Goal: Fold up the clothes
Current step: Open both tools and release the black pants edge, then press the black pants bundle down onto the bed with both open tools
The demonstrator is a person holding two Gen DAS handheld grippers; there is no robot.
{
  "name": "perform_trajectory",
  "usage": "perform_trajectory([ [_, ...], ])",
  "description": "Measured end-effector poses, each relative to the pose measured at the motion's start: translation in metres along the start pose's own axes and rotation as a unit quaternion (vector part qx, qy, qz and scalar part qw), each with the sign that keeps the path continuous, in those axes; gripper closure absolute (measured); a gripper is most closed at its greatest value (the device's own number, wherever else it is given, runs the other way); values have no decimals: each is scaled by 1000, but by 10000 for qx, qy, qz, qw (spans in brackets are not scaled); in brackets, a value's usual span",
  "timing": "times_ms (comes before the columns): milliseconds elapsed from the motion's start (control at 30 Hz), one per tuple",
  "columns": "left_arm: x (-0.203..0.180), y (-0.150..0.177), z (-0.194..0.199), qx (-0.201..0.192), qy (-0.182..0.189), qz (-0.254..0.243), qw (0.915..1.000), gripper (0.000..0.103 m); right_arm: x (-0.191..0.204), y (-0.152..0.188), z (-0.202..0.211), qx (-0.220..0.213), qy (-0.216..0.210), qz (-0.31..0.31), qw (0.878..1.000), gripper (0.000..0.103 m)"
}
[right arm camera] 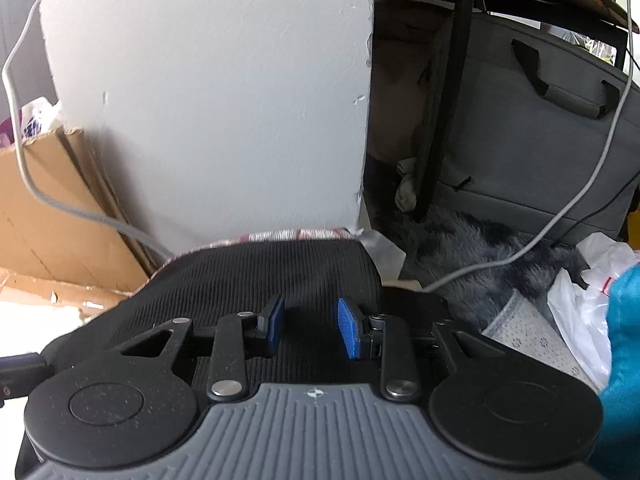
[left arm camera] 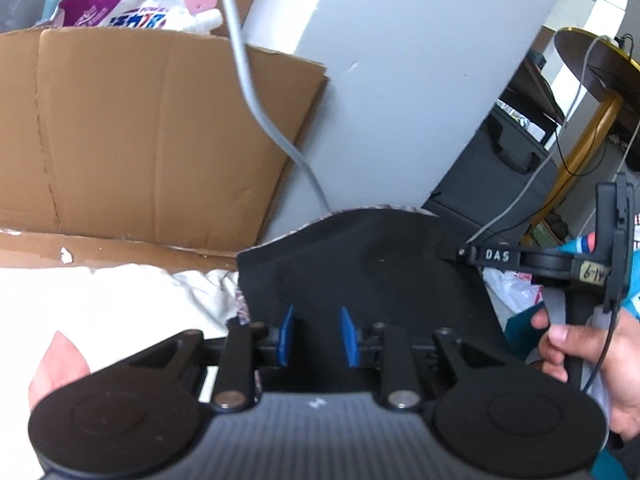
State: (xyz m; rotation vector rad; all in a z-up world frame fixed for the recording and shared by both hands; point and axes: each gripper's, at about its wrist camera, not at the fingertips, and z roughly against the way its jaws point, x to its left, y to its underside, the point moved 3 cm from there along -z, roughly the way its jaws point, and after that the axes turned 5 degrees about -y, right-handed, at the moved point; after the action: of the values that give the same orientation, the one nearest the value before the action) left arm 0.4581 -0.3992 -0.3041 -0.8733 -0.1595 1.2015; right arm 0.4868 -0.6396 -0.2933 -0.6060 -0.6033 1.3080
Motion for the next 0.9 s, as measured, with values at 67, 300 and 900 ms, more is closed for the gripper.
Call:
perform_trajectory([
  [67, -4, 2, 3, -13, 1, -11, 10000, 74, 1, 4, 2, 17, -10, 45, 10000, 67],
  [300, -17, 10, -5, 75, -118, -159, 9998, 69, 0, 13, 11, 21, -55, 37, 10000, 67],
  [900, -7, 23, -31, 244, -170, -104, 9995, 67, 4, 59, 38, 353, 32, 183, 9992, 67],
])
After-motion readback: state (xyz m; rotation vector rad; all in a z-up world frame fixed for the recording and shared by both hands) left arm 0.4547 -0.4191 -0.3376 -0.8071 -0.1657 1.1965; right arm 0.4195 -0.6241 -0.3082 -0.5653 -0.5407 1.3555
